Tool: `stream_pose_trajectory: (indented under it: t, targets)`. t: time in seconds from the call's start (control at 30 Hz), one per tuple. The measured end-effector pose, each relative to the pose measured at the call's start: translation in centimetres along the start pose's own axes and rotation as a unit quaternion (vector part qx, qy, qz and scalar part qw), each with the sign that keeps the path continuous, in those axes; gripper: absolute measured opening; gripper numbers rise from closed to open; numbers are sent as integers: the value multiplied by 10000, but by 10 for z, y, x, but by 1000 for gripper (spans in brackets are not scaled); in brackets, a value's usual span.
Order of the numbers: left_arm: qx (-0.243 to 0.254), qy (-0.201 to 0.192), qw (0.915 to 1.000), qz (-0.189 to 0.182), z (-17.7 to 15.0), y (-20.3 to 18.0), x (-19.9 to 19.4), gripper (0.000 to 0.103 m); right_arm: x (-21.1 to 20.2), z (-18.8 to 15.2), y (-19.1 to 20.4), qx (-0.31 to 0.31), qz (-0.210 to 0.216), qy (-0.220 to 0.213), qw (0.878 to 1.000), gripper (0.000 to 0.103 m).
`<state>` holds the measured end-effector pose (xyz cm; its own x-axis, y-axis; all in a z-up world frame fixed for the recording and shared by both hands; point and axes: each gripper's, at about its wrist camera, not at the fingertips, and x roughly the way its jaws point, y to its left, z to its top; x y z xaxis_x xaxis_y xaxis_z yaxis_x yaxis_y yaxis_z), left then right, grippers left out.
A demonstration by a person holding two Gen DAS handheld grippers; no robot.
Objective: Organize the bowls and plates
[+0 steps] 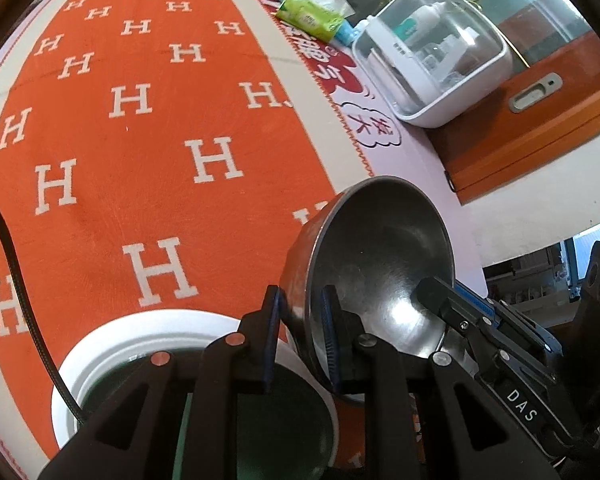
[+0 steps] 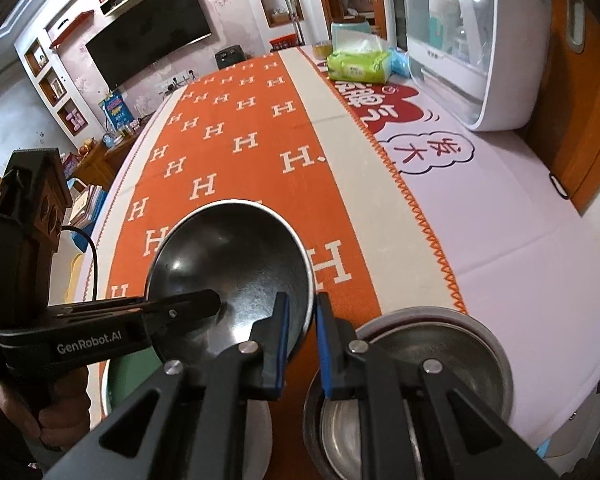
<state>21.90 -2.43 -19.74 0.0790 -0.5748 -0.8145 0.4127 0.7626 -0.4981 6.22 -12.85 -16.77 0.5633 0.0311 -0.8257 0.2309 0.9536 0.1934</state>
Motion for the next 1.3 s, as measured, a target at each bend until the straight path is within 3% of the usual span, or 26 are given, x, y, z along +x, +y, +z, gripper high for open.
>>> stream_pose_trajectory:
  t: [0.57, 1.3]
  targets:
    - [152, -370, 9991, -124, -36, -44, -44, 19, -56, -19, -6, -185, -36, -152, 9997, 13]
    - [425, 19, 9990, -144, -63, -103, -12, 23, -74, -47, -65, 58, -255, 218, 9994, 16]
